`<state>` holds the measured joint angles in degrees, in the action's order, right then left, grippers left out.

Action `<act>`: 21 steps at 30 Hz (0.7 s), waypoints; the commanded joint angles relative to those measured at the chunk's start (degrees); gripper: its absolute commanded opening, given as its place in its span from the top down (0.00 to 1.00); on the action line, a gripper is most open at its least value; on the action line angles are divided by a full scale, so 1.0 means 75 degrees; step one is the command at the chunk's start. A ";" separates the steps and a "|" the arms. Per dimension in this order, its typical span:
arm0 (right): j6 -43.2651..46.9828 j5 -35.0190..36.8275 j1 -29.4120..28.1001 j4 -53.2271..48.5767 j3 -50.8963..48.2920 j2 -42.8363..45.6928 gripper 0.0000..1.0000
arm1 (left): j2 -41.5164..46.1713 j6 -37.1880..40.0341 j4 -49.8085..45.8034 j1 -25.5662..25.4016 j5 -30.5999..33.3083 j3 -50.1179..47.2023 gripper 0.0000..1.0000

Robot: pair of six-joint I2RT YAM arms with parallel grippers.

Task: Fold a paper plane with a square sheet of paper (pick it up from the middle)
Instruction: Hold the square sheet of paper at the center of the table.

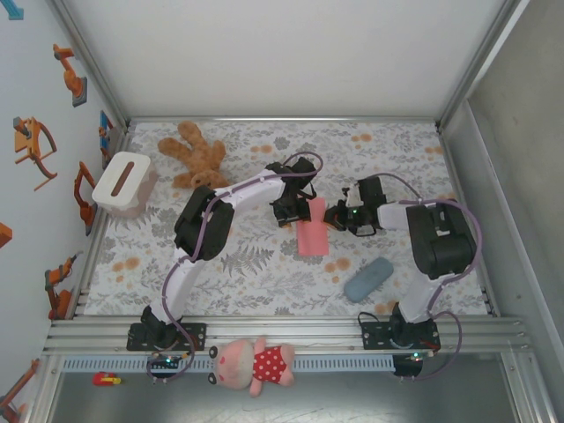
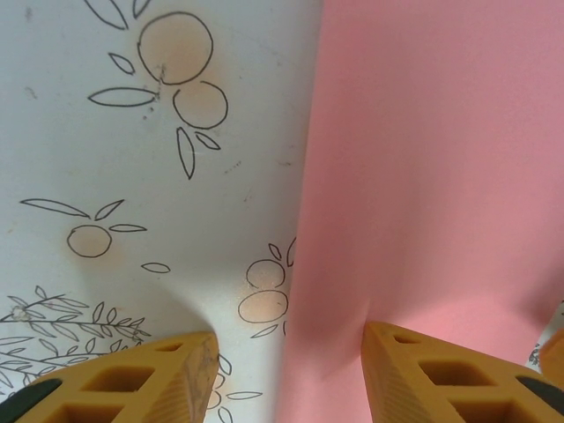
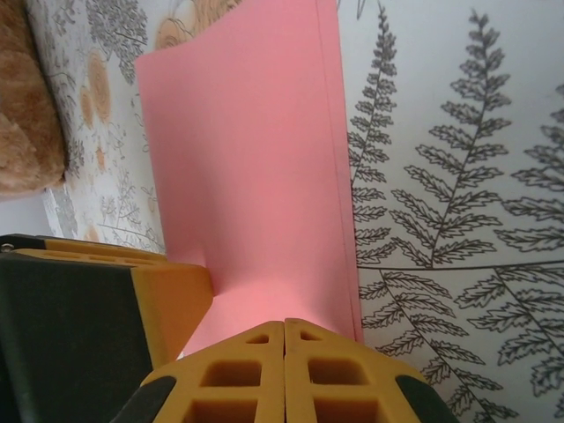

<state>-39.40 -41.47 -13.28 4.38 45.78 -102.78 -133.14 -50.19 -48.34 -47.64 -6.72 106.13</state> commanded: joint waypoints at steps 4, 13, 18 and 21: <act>0.0118 -0.0007 -0.0052 -0.0276 0.0200 -0.0239 0.95 | -0.1585 -0.0013 0.0314 -0.0070 -0.0052 -0.0649 0.51; 0.0330 0.0479 -0.0051 -0.0825 0.0192 -0.0393 0.96 | -0.1574 0.0233 0.0393 -0.0070 -0.0100 -0.0627 0.53; 0.0300 0.0242 -0.0050 -0.0695 0.0176 -0.0154 0.95 | -0.1549 0.0394 0.0455 -0.0076 -0.0112 -0.0627 0.54; 0.0222 0.0022 -0.0053 -0.0463 0.0134 0.0163 0.93 | -0.1528 0.0423 0.0514 -0.0070 -0.0141 -0.0672 0.54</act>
<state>-38.28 -40.95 -13.37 1.69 46.78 -104.07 -133.32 -48.93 -48.82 -47.59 -7.14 106.41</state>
